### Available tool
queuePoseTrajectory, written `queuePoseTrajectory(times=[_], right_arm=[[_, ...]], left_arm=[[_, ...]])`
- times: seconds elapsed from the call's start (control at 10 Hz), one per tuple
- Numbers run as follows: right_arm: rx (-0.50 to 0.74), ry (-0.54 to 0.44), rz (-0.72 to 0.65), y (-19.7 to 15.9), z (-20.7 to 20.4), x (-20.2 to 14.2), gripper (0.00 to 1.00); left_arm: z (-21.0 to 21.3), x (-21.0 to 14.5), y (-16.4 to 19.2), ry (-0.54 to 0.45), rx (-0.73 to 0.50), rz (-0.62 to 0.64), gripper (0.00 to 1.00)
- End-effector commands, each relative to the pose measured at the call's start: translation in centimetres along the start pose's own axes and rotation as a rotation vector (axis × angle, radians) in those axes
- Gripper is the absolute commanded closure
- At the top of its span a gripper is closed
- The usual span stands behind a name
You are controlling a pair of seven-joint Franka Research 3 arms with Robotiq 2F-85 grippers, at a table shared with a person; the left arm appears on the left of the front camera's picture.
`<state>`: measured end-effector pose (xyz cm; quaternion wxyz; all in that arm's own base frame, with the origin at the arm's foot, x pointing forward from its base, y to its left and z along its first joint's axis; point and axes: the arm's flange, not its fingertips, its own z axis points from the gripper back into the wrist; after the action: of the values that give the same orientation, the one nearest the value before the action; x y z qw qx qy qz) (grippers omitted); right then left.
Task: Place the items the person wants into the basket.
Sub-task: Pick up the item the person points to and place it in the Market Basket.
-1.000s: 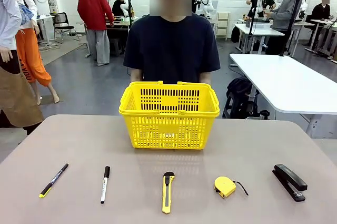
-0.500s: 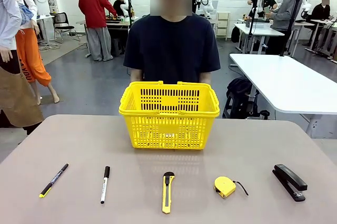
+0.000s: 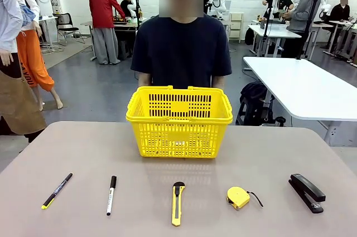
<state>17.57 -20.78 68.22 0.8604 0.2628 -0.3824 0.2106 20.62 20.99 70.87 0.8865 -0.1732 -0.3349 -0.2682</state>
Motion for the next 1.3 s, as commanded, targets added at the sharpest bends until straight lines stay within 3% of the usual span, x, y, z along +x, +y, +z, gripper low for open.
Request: queuePoseTrajectory(times=[0.0, 1.2], right_arm=[[0.005, -0.019, 0.002, -0.16, -0.48, 0.07, 0.0], [0.005, -0.019, 0.002, -0.16, -0.48, 0.07, 0.0]], left_arm=[[0.01, 0.07, -0.06, -0.001, -0.003, -0.007, 0.0], [0.01, 0.07, -0.06, -0.001, -0.003, -0.007, 0.0]])
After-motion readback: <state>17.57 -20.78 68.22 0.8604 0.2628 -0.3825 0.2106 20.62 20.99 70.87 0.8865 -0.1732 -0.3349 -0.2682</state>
